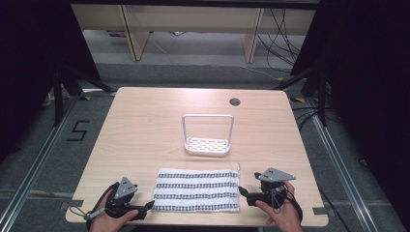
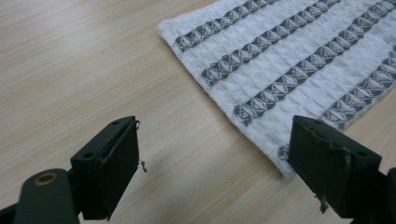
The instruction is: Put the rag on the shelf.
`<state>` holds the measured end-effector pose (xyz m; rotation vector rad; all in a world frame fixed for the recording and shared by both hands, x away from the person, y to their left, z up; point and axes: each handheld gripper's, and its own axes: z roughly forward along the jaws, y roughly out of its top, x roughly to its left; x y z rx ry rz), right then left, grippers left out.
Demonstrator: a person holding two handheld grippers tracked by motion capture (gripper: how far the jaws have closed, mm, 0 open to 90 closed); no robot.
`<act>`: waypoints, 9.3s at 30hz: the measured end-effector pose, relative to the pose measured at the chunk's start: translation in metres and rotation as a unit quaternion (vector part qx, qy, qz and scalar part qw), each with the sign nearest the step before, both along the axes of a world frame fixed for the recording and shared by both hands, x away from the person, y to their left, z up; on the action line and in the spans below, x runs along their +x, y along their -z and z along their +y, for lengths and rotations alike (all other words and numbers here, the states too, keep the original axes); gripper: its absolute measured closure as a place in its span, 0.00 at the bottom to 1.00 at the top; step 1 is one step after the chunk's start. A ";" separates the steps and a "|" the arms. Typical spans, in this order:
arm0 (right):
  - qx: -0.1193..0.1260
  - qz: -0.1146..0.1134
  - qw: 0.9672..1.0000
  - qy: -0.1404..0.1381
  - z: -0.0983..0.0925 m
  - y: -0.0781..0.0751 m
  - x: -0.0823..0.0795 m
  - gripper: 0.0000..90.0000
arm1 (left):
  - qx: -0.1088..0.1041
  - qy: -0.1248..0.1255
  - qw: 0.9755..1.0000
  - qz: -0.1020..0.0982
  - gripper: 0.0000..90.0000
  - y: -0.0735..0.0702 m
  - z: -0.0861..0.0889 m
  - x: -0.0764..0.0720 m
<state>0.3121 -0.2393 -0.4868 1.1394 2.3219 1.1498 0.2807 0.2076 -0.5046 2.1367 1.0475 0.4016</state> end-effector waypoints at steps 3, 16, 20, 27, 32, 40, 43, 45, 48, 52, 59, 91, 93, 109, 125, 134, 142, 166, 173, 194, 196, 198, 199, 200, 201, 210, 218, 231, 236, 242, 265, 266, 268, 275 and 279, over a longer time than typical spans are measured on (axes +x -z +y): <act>0.004 0.003 1.000 -0.001 0.000 -0.001 0.000 0.24 | 0.000 0.001 1.000 0.001 0.18 0.001 -0.003 -0.001; 0.000 -0.018 0.999 -0.048 0.026 -0.017 0.011 0.26 | -0.006 0.010 1.000 0.003 0.18 -0.002 -0.018 -0.009; -0.016 -0.009 0.998 -0.060 0.033 -0.015 0.013 0.29 | -0.003 0.025 1.000 0.003 0.18 -0.005 -0.024 -0.008; -0.016 0.003 0.998 -0.061 0.032 -0.017 0.004 0.30 | 0.011 0.061 0.998 -0.004 0.19 -0.011 -0.045 0.004; -0.020 0.000 0.997 -0.069 0.029 -0.016 -0.009 0.31 | -0.004 0.087 0.996 -0.018 0.22 -0.016 -0.071 0.023; -0.025 0.002 0.997 -0.067 0.029 -0.014 -0.023 0.34 | -0.014 0.105 0.994 -0.011 0.22 -0.020 -0.099 0.048; -0.033 0.000 0.996 -0.077 0.030 -0.012 -0.028 0.36 | -0.006 0.123 0.992 -0.015 0.22 -0.022 -0.112 0.060; -0.034 0.002 0.997 -0.075 0.031 -0.011 -0.032 0.37 | -0.007 0.126 0.992 -0.016 0.24 -0.022 -0.116 0.063; -0.038 0.010 0.996 -0.074 0.032 -0.010 -0.036 0.39 | -0.003 0.127 0.992 -0.014 0.25 -0.022 -0.125 0.070; -0.046 0.011 0.996 -0.073 0.034 -0.007 -0.040 0.41 | 0.003 0.136 0.991 -0.016 0.26 -0.024 -0.137 0.078; -0.055 0.017 0.996 -0.068 0.030 -0.004 -0.045 0.46 | 0.001 0.173 0.985 -0.010 0.27 -0.027 -0.170 0.094; -0.077 0.053 0.993 -0.075 0.037 0.007 -0.047 0.58 | 0.047 0.278 0.959 0.038 0.37 -0.014 -0.250 0.129; -0.080 0.046 0.992 -0.080 0.036 0.007 -0.046 0.58 | 0.051 0.282 0.957 0.039 0.37 -0.015 -0.254 0.128; -0.080 0.049 0.992 -0.078 0.039 0.011 -0.041 0.59 | 0.053 0.290 0.954 0.054 0.54 -0.007 -0.265 0.135; -0.086 0.051 0.991 -0.085 0.036 0.016 -0.028 0.93 | 0.052 0.304 0.950 0.047 0.92 -0.008 -0.263 0.130; -0.065 0.030 0.994 -0.085 0.032 0.009 -0.025 0.97 | 0.043 0.285 0.957 0.022 0.94 -0.022 -0.251 0.130; -0.038 0.000 0.997 -0.073 0.026 -0.003 -0.019 0.97 | 0.016 0.250 0.968 0.010 0.94 -0.048 -0.226 0.130; 0.054 -0.109 0.989 -0.081 0.030 -0.116 0.023 0.98 | -0.100 0.137 0.985 -0.043 0.94 -0.151 -0.150 0.104; 0.055 -0.130 0.986 -0.089 0.039 -0.139 0.034 0.98 | -0.127 0.122 0.983 -0.048 0.94 -0.166 -0.137 0.106; 0.089 -0.144 0.981 -0.091 0.053 -0.168 0.061 0.98 | -0.130 0.103 0.984 -0.070 0.94 -0.202 -0.119 0.118; 0.092 -0.147 0.981 -0.087 0.054 -0.171 0.064 0.98 | -0.131 0.104 0.983 -0.071 0.94 -0.204 -0.119 0.120; 0.087 -0.157 0.980 -0.087 0.054 -0.174 0.067 0.98 | -0.132 0.103 0.983 -0.072 0.94 -0.207 -0.119 0.123; 0.086 -0.157 0.981 -0.080 0.054 -0.176 0.067 0.98 | -0.133 0.099 0.983 -0.073 0.94 -0.207 -0.119 0.124; 0.091 -0.147 0.981 -0.083 0.055 -0.177 0.068 0.98 | -0.135 0.099 0.983 -0.071 0.94 -0.208 -0.119 0.126; 0.091 -0.147 0.981 -0.083 0.055 -0.177 0.068 0.98 | -0.135 0.099 0.983 -0.071 0.94 -0.208 -0.119 0.126; 0.085 -0.163 0.980 -0.077 0.061 -0.191 0.088 0.98 | -0.145 0.077 0.983 -0.080 0.94 -0.219 -0.115 0.145; 0.093 -0.162 0.980 -0.067 0.064 -0.202 0.101 0.98 | -0.145 0.066 0.983 -0.089 0.94 -0.228 -0.116 0.158; 0.111 -0.157 0.980 -0.048 0.060 -0.215 0.125 0.98 | -0.146 0.048 0.983 -0.100 0.94 -0.248 -0.123 0.179; 0.105 -0.162 0.980 -0.040 0.058 -0.220 0.135 0.98 | -0.150 0.040 0.982 -0.103 0.94 -0.252 -0.126 0.186; 0.108 -0.160 0.981 -0.023 0.060 -0.222 0.147 0.98 | -0.162 0.024 0.981 -0.101 0.94 -0.254 -0.128 0.203; 0.092 -0.096 0.991 0.031 0.065 -0.183 0.215 0.97 | -0.176 -0.025 0.983 -0.040 0.90 -0.212 -0.134 0.265; 0.094 -0.090 0.991 0.030 0.066 -0.182 0.217 0.97 | -0.171 -0.026 0.984 -0.038 0.90 -0.209 -0.134 0.266; 0.083 -0.087 0.992 0.031 0.069 -0.176 0.220 0.97 | -0.168 -0.027 0.985 -0.034 0.89 -0.206 -0.135 0.266; 0.081 -0.060 0.994 0.045 0.072 -0.162 0.229 0.95 | -0.145 -0.032 0.989 -0.015 0.86 -0.193 -0.134 0.273; 0.070 -0.049 0.995 0.049 0.075 -0.159 0.230 0.91 | -0.125 -0.027 0.992 -0.001 0.72 -0.186 -0.134 0.276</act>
